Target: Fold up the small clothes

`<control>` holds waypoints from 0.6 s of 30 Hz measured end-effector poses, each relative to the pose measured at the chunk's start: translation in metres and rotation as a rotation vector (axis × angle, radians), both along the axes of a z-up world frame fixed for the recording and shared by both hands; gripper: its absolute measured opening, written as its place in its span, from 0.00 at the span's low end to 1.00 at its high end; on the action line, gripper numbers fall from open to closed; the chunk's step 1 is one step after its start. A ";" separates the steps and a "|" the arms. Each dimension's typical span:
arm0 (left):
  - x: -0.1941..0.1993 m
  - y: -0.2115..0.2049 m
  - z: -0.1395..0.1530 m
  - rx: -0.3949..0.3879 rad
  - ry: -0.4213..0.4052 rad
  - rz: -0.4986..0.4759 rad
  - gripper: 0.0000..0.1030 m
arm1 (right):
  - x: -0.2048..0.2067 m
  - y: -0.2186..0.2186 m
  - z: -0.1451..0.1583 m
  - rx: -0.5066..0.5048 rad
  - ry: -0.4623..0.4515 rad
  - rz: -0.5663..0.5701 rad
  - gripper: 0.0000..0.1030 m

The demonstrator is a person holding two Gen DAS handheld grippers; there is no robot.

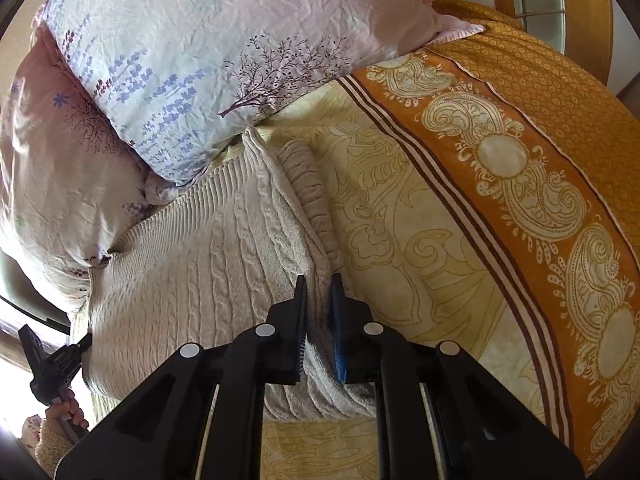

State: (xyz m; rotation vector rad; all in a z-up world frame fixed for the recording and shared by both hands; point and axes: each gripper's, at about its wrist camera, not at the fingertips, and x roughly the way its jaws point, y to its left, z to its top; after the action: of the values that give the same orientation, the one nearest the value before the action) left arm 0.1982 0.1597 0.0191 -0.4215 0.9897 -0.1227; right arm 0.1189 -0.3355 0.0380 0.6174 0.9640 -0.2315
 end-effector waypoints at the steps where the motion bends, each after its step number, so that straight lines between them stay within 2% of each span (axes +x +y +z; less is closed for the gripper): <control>1: -0.001 0.001 0.001 -0.012 -0.002 0.005 0.18 | 0.000 0.002 0.003 -0.018 -0.010 0.004 0.16; 2: -0.003 0.002 0.003 -0.019 -0.007 0.014 0.26 | 0.000 0.005 0.007 -0.037 -0.024 0.010 0.17; 3: -0.006 0.003 0.006 -0.024 -0.019 0.020 0.30 | 0.001 0.007 0.011 -0.052 -0.042 0.021 0.18; 5: -0.005 -0.001 0.011 -0.007 -0.038 0.008 0.40 | 0.007 0.012 0.017 -0.083 -0.059 0.054 0.30; 6: -0.003 -0.004 0.013 0.017 -0.038 -0.001 0.42 | 0.011 0.014 0.018 -0.090 -0.061 0.070 0.42; 7: 0.000 -0.007 0.014 0.031 -0.037 -0.008 0.43 | 0.015 0.015 0.019 -0.090 -0.066 0.081 0.45; 13: 0.006 -0.016 0.012 0.051 -0.023 -0.031 0.47 | 0.024 0.037 0.026 -0.091 -0.113 0.195 0.45; 15: 0.005 -0.015 0.011 0.054 -0.021 -0.026 0.53 | 0.028 0.051 0.027 -0.105 -0.111 0.247 0.45; 18: 0.003 -0.009 0.012 0.051 -0.021 0.005 0.68 | 0.036 0.073 0.023 -0.110 -0.090 0.312 0.45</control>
State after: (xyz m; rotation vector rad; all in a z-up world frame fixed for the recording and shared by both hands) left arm 0.2015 0.1507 0.0313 -0.3758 0.9691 -0.0969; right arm 0.1548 -0.2626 0.0610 0.3668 0.9403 0.0213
